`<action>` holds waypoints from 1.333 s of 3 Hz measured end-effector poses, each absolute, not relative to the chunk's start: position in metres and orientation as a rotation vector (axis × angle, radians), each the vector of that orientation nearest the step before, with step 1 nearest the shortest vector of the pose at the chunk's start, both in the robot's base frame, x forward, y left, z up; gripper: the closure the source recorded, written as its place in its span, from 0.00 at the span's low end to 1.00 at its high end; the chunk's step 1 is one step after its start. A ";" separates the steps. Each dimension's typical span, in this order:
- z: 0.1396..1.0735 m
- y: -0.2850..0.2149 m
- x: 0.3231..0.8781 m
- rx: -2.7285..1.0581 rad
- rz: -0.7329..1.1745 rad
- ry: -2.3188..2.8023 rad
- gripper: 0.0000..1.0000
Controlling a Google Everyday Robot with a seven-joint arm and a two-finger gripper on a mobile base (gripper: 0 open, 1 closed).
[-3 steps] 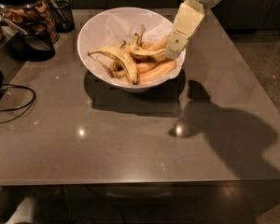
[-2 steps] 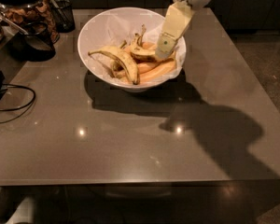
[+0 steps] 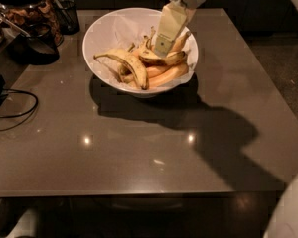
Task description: Pick banana from white bowl
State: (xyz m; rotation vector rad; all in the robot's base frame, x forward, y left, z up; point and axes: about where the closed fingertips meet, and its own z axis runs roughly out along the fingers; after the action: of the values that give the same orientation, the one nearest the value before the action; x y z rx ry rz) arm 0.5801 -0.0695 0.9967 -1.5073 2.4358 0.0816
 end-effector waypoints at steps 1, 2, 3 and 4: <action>0.992 -0.065 0.590 -1.509 0.049 2.450 0.29; 0.982 -0.062 0.601 -1.517 0.021 2.470 0.34; 0.970 -0.062 0.607 -1.527 0.006 2.495 0.39; 0.961 -0.065 0.609 -1.536 0.003 2.516 0.40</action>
Offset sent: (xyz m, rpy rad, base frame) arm -0.0068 -0.0134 -0.0312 -0.1752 0.1738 -0.0104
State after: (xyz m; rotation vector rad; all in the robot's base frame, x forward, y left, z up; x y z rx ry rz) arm 0.6092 -0.0646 0.9608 -1.5358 2.5160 0.0025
